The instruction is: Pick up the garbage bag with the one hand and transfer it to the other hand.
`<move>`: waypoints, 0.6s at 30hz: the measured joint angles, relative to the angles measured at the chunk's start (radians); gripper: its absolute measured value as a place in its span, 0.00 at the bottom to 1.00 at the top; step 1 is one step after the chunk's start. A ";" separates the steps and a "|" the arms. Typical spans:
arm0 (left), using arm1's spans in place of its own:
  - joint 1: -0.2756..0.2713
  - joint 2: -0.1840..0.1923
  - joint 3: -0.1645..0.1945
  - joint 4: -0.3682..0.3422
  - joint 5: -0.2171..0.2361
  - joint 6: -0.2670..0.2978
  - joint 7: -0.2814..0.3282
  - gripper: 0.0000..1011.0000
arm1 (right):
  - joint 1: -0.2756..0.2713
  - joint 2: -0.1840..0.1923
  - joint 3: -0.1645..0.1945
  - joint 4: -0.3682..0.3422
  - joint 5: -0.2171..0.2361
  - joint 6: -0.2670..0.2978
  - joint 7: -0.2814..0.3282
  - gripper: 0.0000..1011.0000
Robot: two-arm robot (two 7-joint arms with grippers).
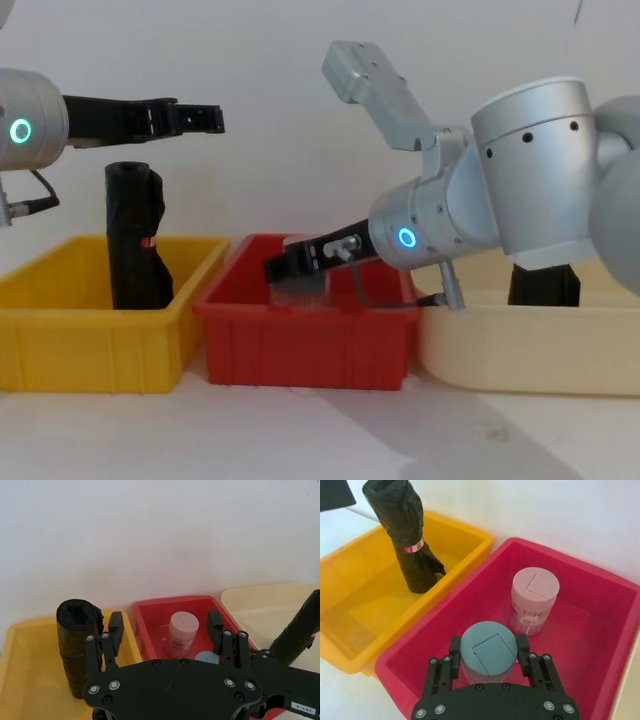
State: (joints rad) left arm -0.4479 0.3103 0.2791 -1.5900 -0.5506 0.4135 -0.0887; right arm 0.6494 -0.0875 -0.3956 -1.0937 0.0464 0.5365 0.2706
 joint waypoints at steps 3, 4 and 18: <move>0.000 0.000 0.000 0.000 0.000 0.000 0.000 0.99 | -0.006 -0.002 0.009 -0.010 0.009 0.008 -0.002 0.64; 0.000 0.000 0.000 0.000 0.000 0.000 0.000 0.99 | -0.009 -0.002 0.014 -0.017 0.013 0.010 -0.003 0.64; 0.000 0.000 0.000 0.000 0.000 0.000 0.000 0.99 | -0.031 0.001 0.087 -0.135 0.058 0.006 -0.042 0.64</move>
State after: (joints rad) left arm -0.4479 0.3103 0.2792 -1.5899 -0.5506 0.4135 -0.0887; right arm 0.6188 -0.0864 -0.3083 -1.2285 0.1040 0.5428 0.2285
